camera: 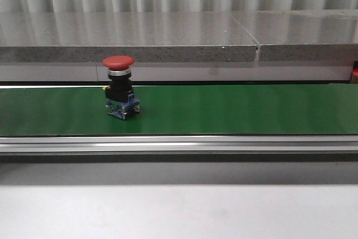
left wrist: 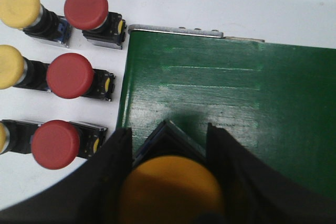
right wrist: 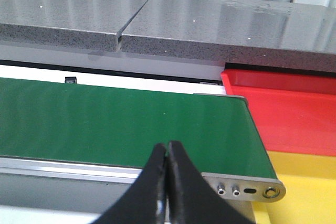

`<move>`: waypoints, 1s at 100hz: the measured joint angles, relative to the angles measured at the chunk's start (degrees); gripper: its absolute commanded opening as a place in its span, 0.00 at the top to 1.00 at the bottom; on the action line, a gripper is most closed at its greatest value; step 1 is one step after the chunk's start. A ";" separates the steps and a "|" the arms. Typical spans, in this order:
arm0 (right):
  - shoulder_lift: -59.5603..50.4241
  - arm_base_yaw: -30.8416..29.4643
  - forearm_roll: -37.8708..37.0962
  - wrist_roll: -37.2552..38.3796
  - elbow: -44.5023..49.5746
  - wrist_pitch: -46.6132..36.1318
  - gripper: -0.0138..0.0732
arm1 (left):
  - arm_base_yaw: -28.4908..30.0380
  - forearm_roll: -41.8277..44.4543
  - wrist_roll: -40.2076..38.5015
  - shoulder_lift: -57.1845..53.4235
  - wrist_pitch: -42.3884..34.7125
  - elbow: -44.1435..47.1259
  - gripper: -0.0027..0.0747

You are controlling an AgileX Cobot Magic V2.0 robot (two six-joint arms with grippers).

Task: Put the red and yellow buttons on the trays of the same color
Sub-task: 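Carry the yellow button onto the belt and open the left gripper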

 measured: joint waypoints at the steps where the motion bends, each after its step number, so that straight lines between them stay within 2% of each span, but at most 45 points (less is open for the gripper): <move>1: 0.00 0.00 0.00 0.00 0.00 0.00 0.92 | 0.00 0.00 0.00 0.22 -0.09 -0.13 0.99; 28: 0.00 0.00 0.00 0.00 0.00 0.00 0.92 | 0.00 -0.09 0.93 5.64 -2.51 -0.53 0.99; 35: 0.00 0.00 0.00 0.00 0.00 0.00 0.92 | 0.00 -0.23 1.03 5.86 -2.63 -0.53 0.95; 42: 0.00 0.00 0.00 0.00 0.00 0.00 0.92 | 0.00 -0.57 1.06 5.86 -2.63 -0.53 0.86; 61: 0.00 0.00 0.00 0.00 0.00 0.00 0.92 | 0.00 -1.18 1.54 5.86 -2.63 -0.53 0.42; 68: 0.00 0.00 0.00 0.00 0.00 0.00 0.92 | 0.00 -1.18 2.34 5.86 -2.33 -0.56 0.32; 74: 0.00 0.00 0.00 0.00 0.00 0.00 0.92 | 0.00 -1.30 3.05 5.86 -1.94 -0.66 0.30; 100: 0.00 0.00 0.00 0.00 0.00 0.00 0.92 | -0.63 -4.86 6.71 4.68 -0.49 -1.98 0.30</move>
